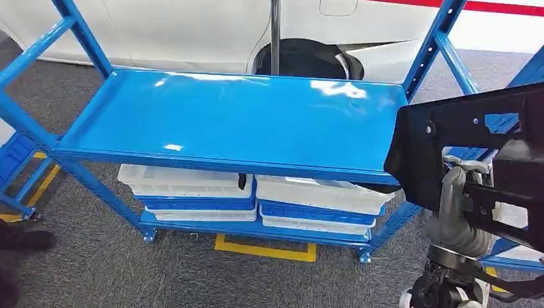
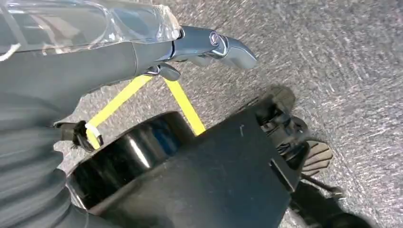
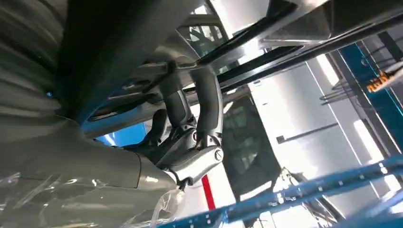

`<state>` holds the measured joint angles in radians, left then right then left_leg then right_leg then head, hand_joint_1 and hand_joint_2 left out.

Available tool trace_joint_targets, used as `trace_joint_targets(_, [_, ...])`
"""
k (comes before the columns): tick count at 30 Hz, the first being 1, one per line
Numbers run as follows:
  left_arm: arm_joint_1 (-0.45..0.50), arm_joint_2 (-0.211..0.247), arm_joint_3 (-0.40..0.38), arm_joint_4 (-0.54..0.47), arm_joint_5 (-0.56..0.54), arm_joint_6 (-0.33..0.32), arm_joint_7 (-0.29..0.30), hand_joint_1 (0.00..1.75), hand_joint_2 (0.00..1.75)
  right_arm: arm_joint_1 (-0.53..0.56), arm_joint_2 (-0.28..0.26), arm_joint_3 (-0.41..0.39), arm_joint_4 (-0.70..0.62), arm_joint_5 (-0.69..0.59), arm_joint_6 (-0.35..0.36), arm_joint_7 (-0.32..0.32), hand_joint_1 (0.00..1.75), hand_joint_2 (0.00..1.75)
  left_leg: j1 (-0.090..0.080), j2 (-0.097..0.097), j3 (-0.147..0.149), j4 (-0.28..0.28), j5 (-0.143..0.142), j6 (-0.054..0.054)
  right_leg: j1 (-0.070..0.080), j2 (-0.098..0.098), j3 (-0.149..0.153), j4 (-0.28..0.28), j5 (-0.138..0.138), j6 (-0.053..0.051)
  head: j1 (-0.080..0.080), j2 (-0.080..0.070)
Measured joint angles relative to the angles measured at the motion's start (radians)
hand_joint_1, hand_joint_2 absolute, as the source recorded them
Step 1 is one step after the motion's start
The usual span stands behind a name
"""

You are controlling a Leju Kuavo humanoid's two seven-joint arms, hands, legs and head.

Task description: Take the parts from the cabinet and place them on the table.

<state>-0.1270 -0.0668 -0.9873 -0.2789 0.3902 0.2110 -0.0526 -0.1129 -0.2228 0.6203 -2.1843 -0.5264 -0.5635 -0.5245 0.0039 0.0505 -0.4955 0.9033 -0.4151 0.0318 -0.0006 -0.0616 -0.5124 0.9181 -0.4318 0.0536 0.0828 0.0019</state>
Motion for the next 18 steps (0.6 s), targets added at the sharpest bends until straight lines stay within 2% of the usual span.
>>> trace_joint_targets(1, [0.000,0.000,-0.002,0.000,0.000,0.000,0.000,0.00,1.75,0.000,0.000,0.000,0.000,0.000,0.003,0.000,1.75,1.75,-0.001,0.005,-0.005,0.004,0.001,-0.003,-0.003,0.011,-0.007,0.002,0.005,-0.012,-0.002,0.000])
trace_joint_targets(3, [0.000,0.000,-0.005,0.000,0.003,0.000,0.003,0.00,1.75,0.007,0.000,-0.001,0.000,-0.005,0.003,0.000,1.75,1.75,-0.001,0.021,-0.007,0.005,0.003,-0.010,0.001,0.028,-0.019,0.009,0.006,-0.022,-0.002,0.000])
trace_joint_targets(4, [0.000,0.000,-0.005,0.000,0.003,0.000,0.003,0.00,1.75,0.008,0.000,-0.001,0.000,-0.006,0.003,0.000,1.75,1.75,-0.001,0.028,-0.006,0.007,0.001,-0.015,-0.001,0.035,-0.021,0.006,0.011,-0.031,-0.002,0.000])
trace_joint_targets(5, [0.000,0.000,-0.006,0.000,0.004,0.002,0.003,0.00,1.75,0.008,0.000,-0.001,0.000,-0.006,0.003,0.000,1.75,1.75,0.006,0.007,-0.011,0.020,-0.017,-0.022,-0.007,0.039,-0.021,0.004,0.015,-0.039,-0.002,0.000])
trace_joint_targets(6, [0.000,0.000,-0.006,0.000,0.005,0.004,0.003,0.00,1.75,0.007,0.000,-0.001,0.000,-0.006,0.004,-0.002,1.75,1.75,0.005,-0.019,-0.034,0.072,-0.057,-0.025,-0.008,0.047,-0.025,0.004,0.019,-0.045,-0.003,0.000])
trace_joint_targets(8, [0.003,0.000,-0.008,0.000,0.006,0.009,0.009,0.00,1.75,0.008,0.000,-0.001,0.000,-0.006,0.004,-0.002,1.75,1.75,0.006,-0.034,-0.113,0.252,-0.147,-0.030,-0.006,0.064,-0.033,0.005,0.025,-0.053,-0.003,0.000])
trace_joint_targets(9, [0.006,0.000,-0.008,0.000,0.012,0.009,0.011,0.00,1.75,0.009,0.000,-0.001,0.000,-0.006,0.005,-0.002,1.75,1.75,0.006,-0.038,-0.145,0.329,-0.175,-0.030,-0.004,0.073,-0.037,0.005,0.027,-0.057,-0.003,0.000])
trace_joint_targets(10, [0.004,0.000,-0.008,0.000,0.014,0.009,0.011,0.00,1.75,0.012,0.000,-0.001,0.000,-0.006,0.004,-0.002,1.75,1.75,0.006,-0.039,-0.160,0.367,-0.179,-0.028,-0.002,0.083,-0.040,0.005,0.030,-0.057,-0.003,0.000])
trace_joint_targets(11, [0.002,0.000,-0.008,-0.001,0.014,0.009,0.012,0.00,1.75,0.013,0.000,-0.001,0.000,-0.006,0.004,-0.002,1.75,1.75,0.005,-0.040,-0.147,0.344,-0.160,-0.025,0.000,0.094,-0.041,0.005,0.033,-0.057,-0.003,0.000])
trace_joint_targets(12, [0.001,0.000,-0.008,-0.001,0.016,0.009,0.016,0.00,1.75,0.013,0.000,-0.001,0.000,-0.006,0.005,-0.002,1.75,1.75,0.004,-0.041,-0.109,0.275,-0.120,-0.018,0.001,0.107,-0.041,0.005,0.035,-0.056,-0.003,0.000])
trace_joint_targets(13, [0.004,0.000,-0.009,-0.001,0.017,0.009,0.018,0.00,1.75,0.013,0.000,-0.001,0.000,-0.006,0.005,-0.002,1.75,1.75,0.003,-0.050,-0.055,0.170,-0.072,-0.010,0.003,0.121,-0.040,0.005,0.038,-0.054,-0.003,0.000])
trace_joint_targets(14, [0.005,0.001,-0.008,-0.001,0.016,0.009,0.017,0.00,1.75,0.013,0.000,-0.001,0.000,-0.006,0.005,-0.002,1.75,1.75,0.001,-0.080,-0.002,0.065,-0.030,0.000,0.003,0.132,-0.041,0.005,0.041,-0.052,-0.003,0.000])
trace_joint_targets(15, [0.004,0.002,-0.009,-0.001,0.016,0.009,0.017,0.00,1.75,0.012,0.000,-0.001,0.000,-0.006,0.005,-0.002,1.75,1.75,0.000,-0.125,0.020,0.014,-0.033,0.011,0.004,0.139,-0.044,0.006,0.044,-0.048,-0.003,0.000])
trace_joint_targets(16, [0.005,0.001,-0.009,-0.001,0.016,0.009,0.017,0.00,1.75,0.012,0.000,-0.002,0.000,-0.005,0.005,-0.002,1.75,1.75,0.001,-0.110,0.018,0.007,-0.026,0.001,0.008,0.149,-0.051,0.011,0.046,-0.045,-0.003,0.000])
trace_joint_targets(18, [0.003,0.000,-0.010,-0.001,0.014,0.009,0.017,0.00,1.75,0.017,0.000,-0.002,0.000,-0.004,0.004,-0.003,1.75,1.75,-0.005,-0.095,0.015,0.010,-0.023,0.000,0.004,0.167,-0.059,0.009,0.054,-0.033,-0.001,0.000])
